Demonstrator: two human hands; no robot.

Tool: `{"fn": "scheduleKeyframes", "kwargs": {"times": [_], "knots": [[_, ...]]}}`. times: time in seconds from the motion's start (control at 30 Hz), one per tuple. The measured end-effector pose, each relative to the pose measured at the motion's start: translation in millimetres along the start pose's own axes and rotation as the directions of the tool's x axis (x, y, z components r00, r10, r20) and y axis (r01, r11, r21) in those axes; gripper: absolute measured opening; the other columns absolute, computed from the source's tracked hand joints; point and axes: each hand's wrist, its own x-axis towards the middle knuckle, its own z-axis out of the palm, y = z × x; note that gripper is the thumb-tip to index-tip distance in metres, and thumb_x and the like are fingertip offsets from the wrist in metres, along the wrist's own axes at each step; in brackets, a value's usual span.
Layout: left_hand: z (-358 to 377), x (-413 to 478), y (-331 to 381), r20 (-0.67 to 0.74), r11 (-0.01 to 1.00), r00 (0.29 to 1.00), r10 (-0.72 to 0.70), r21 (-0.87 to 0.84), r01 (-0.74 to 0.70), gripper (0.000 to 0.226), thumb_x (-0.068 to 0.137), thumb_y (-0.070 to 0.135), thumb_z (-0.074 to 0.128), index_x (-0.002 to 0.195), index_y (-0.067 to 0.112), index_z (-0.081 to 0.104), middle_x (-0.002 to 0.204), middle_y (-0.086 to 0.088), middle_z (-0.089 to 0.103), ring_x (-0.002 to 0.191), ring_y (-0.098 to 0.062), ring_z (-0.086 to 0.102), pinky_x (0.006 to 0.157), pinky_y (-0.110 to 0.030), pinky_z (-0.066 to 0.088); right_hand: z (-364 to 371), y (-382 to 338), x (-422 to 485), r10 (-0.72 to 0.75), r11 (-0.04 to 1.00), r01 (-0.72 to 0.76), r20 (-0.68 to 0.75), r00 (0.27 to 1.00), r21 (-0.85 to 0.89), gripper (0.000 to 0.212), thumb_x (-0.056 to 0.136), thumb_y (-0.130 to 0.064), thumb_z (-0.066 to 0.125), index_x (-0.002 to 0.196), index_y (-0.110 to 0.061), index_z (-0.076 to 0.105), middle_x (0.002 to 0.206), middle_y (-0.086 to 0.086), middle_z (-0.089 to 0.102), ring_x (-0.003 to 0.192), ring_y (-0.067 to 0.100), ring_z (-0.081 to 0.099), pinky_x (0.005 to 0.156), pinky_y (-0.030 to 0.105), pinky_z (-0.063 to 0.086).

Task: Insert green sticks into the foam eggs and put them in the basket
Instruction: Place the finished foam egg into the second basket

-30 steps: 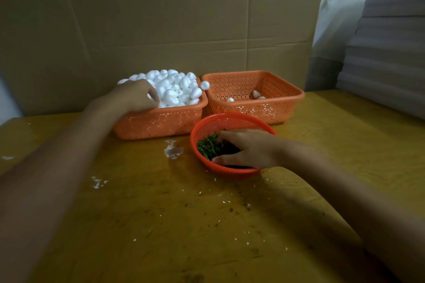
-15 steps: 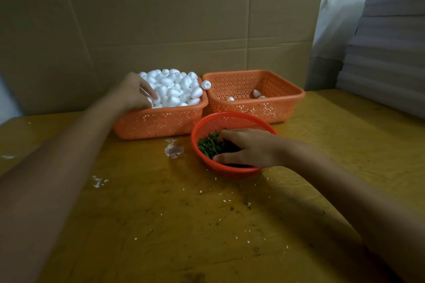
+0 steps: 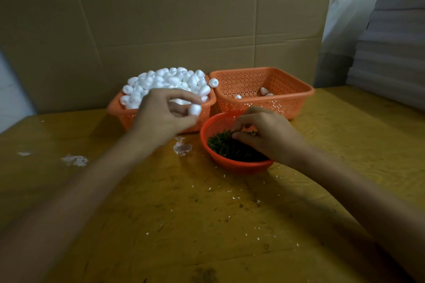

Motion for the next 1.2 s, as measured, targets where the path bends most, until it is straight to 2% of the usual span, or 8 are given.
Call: {"fn": "scheduleKeyframes", "kwargs": {"times": [0.13, 0.27, 0.43, 0.53, 0.67, 0.9, 1.03, 1.2], "knots": [[26, -27, 3, 0.05, 0.986, 0.997, 0.063, -0.158, -0.054, 0.031, 0.084, -0.01, 0.079, 0.103, 0.013, 0.081, 0.117, -0.002, 0.073, 0.088, -0.019, 0.076, 0.082, -0.035, 0.063, -1, -1, -1, -0.009, 1.0, 0.009, -0.013, 1.0, -0.002, 0.018, 0.1, -0.037, 0.065, 0.105, -0.025, 0.077, 0.102, -0.005, 0.069, 0.092, 0.016, 0.063, 0.082, 0.041, 0.051], [40, -46, -5, -0.002, 0.95, 0.999, 0.04, -0.309, -0.038, 0.036, 0.086, -0.01, 0.078, 0.107, 0.019, 0.079, 0.107, -0.001, 0.078, 0.09, -0.022, 0.076, 0.08, -0.032, 0.06, -2, -1, -3, 0.009, 1.0, -0.009, 0.008, 1.0, 0.018, 0.019, 0.104, -0.031, 0.056, 0.102, -0.02, 0.073, 0.097, -0.003, 0.065, 0.088, 0.017, 0.06, 0.077, 0.04, 0.046], [46, -68, -16, -0.094, 0.902, 0.995, 0.028, -0.426, -0.066, 0.028, 0.081, -0.002, 0.077, 0.105, 0.013, 0.075, 0.107, -0.002, 0.08, 0.103, -0.022, 0.076, 0.087, -0.03, 0.06, -1, -4, -3, 0.035, 0.997, -0.038, 0.053, 0.998, 0.071, 0.024, 0.104, -0.027, 0.048, 0.087, -0.018, 0.064, 0.091, -0.001, 0.06, 0.08, 0.016, 0.055, 0.071, 0.037, 0.042], [49, -74, -18, -0.093, 0.879, 0.995, 0.03, -0.472, -0.07, 0.029, 0.081, -0.01, 0.075, 0.104, 0.008, 0.076, 0.109, -0.004, 0.08, 0.108, -0.022, 0.075, 0.09, -0.027, 0.059, 1, -5, -4, 0.039, 0.997, -0.043, 0.067, 0.997, 0.059, 0.025, 0.103, -0.027, 0.05, 0.086, -0.015, 0.064, 0.09, -0.001, 0.059, 0.08, 0.016, 0.055, 0.072, 0.037, 0.042], [49, -76, -18, -0.093, 0.851, 0.996, -0.013, -0.524, -0.038, 0.029, 0.087, -0.01, 0.075, 0.107, 0.011, 0.078, 0.109, -0.005, 0.08, 0.106, -0.021, 0.076, 0.089, -0.028, 0.06, 2, -5, -6, 0.028, 0.997, -0.031, 0.046, 0.999, 0.066, 0.023, 0.101, -0.025, 0.054, 0.083, -0.015, 0.064, 0.088, -0.001, 0.06, 0.081, 0.017, 0.055, 0.072, 0.038, 0.041], [43, -74, -17, -0.063, 0.715, 0.975, -0.215, -0.69, 0.113, 0.037, 0.079, 0.018, 0.079, 0.115, 0.005, 0.078, 0.108, -0.016, 0.079, 0.106, -0.033, 0.076, 0.094, -0.036, 0.061, 4, -5, -7, 0.009, 0.998, -0.013, 0.066, 0.998, 0.063, 0.023, 0.1, -0.028, 0.053, 0.082, -0.018, 0.063, 0.088, -0.002, 0.06, 0.083, 0.017, 0.055, 0.075, 0.043, 0.044], [41, -73, -17, -0.013, 0.623, 0.963, -0.269, -0.765, 0.164, 0.036, 0.073, 0.017, 0.083, 0.107, 0.005, 0.081, 0.11, -0.02, 0.078, 0.106, -0.036, 0.076, 0.088, -0.03, 0.061, 3, -5, -8, -0.013, 0.997, 0.007, 0.075, 0.997, 0.078, 0.022, 0.1, -0.028, 0.055, 0.079, -0.022, 0.059, 0.086, -0.005, 0.058, 0.081, 0.015, 0.053, 0.072, 0.041, 0.043], [39, -72, -18, 0.021, 0.644, 0.972, -0.234, -0.746, 0.171, 0.032, 0.073, 0.009, 0.087, 0.105, 0.011, 0.083, 0.114, -0.016, 0.078, 0.103, -0.03, 0.075, 0.087, -0.027, 0.059, 3, -5, -7, -0.014, 0.998, 0.008, 0.093, 0.996, 0.066, 0.022, 0.099, -0.029, 0.054, 0.078, -0.022, 0.058, 0.085, -0.004, 0.058, 0.079, 0.014, 0.05, 0.071, 0.037, 0.04]]}}
